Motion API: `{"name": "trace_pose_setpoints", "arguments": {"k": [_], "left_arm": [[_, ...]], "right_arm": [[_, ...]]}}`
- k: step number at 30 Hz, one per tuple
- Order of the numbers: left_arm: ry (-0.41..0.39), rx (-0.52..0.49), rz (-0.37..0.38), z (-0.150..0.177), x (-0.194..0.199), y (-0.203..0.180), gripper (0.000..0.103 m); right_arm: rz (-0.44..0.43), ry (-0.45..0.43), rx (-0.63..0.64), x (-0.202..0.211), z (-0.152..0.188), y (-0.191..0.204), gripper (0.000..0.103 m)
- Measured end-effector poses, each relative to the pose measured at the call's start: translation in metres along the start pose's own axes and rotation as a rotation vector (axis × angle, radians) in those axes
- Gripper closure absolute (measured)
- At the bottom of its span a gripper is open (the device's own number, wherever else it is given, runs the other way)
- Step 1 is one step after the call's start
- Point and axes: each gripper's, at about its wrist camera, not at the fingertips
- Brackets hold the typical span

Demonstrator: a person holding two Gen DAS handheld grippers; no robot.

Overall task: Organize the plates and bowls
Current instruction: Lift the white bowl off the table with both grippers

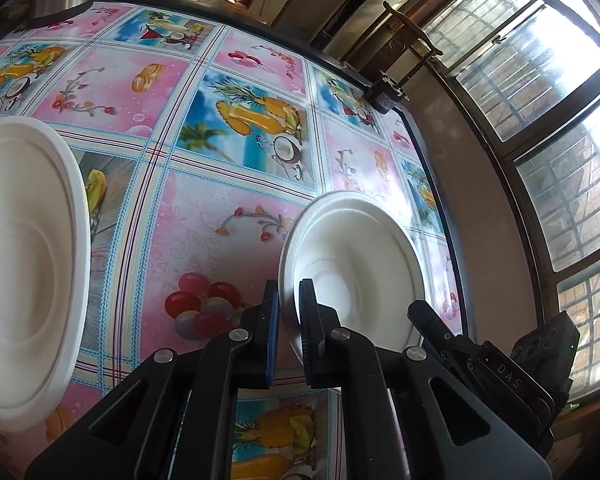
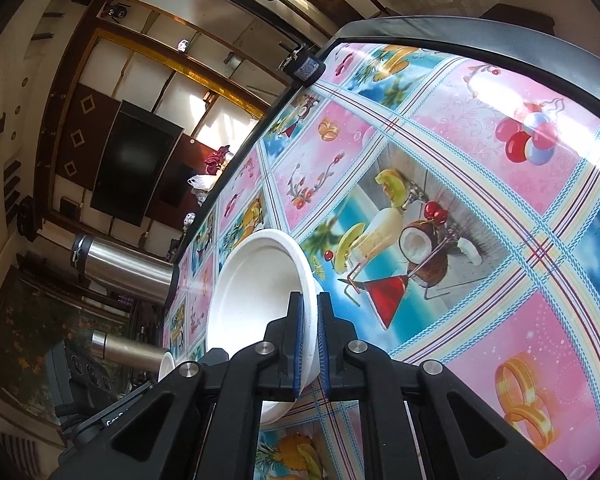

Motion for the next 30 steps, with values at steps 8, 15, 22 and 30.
{"name": "trace_pose_setpoints", "arguments": {"k": [8,15,22,30], "left_arm": [[0.007,-0.002,-0.001,0.001,0.001,-0.003,0.096],[0.03,0.001,-0.001,0.01,-0.001,-0.006,0.096],[0.029,-0.065,-0.041,0.042,0.013,-0.016,0.096],[0.01,-0.088,-0.089,0.093,0.053,0.003,0.094]], "right_arm": [[0.028,0.014,-0.016,0.004,0.003,-0.002,0.096],[0.053,0.058,-0.047,0.01,0.015,-0.014,0.096],[0.041,0.071,-0.054,0.027,0.03,-0.024,0.095],[-0.007,0.102,0.043,0.048,0.08,-0.016,0.095]]}}
Point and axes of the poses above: each gripper's, at about its wrist camera, not at the fingertips, and x roughly against the way its jaws point, y to its left, z to its underside, and after that the axes turned 7 degrees about z, right-handed
